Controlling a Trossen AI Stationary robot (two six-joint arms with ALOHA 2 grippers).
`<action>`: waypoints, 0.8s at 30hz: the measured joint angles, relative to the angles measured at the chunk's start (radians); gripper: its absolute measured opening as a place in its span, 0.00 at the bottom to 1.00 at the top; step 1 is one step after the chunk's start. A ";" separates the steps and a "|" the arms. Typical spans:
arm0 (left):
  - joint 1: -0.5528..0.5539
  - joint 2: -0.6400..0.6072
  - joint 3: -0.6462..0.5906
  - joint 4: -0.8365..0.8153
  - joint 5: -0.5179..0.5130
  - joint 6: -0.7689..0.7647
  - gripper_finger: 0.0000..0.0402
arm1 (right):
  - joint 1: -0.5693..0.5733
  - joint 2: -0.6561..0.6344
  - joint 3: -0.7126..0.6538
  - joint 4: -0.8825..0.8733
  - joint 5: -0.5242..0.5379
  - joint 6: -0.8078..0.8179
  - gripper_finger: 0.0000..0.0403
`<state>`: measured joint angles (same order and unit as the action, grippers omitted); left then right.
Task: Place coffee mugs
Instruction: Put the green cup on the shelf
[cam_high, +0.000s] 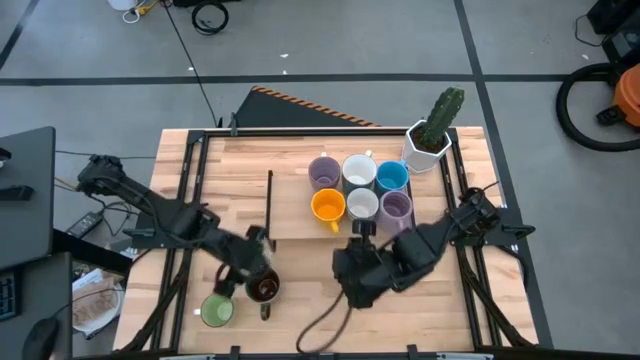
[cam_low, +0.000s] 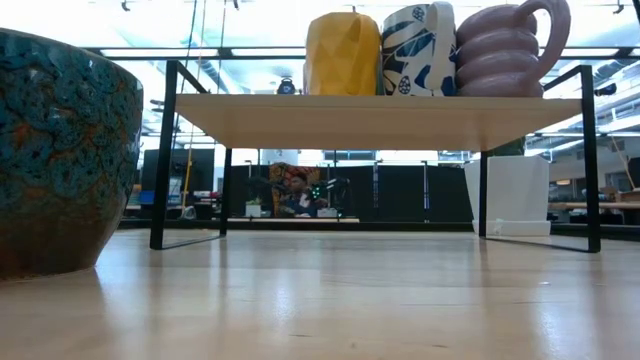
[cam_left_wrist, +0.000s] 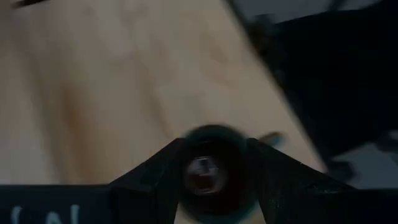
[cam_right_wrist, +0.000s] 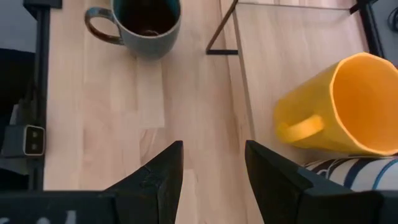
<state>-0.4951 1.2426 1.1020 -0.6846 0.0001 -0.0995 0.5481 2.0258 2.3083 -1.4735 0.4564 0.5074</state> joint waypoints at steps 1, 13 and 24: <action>-0.024 0.000 0.001 0.003 0.006 -0.018 0.45 | 0.013 0.000 -0.005 0.006 0.015 0.012 0.44; -0.180 0.017 0.001 0.003 -0.107 -0.429 0.45 | 0.094 0.000 -0.023 0.030 0.106 0.042 0.44; -0.202 0.148 0.000 0.023 -0.029 -0.684 0.45 | 0.066 0.000 -0.023 0.029 0.100 -0.041 0.44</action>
<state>-0.6970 1.3910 1.1015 -0.6620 -0.0293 -0.7833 0.6140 2.0258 2.2848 -1.4448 0.5565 0.4659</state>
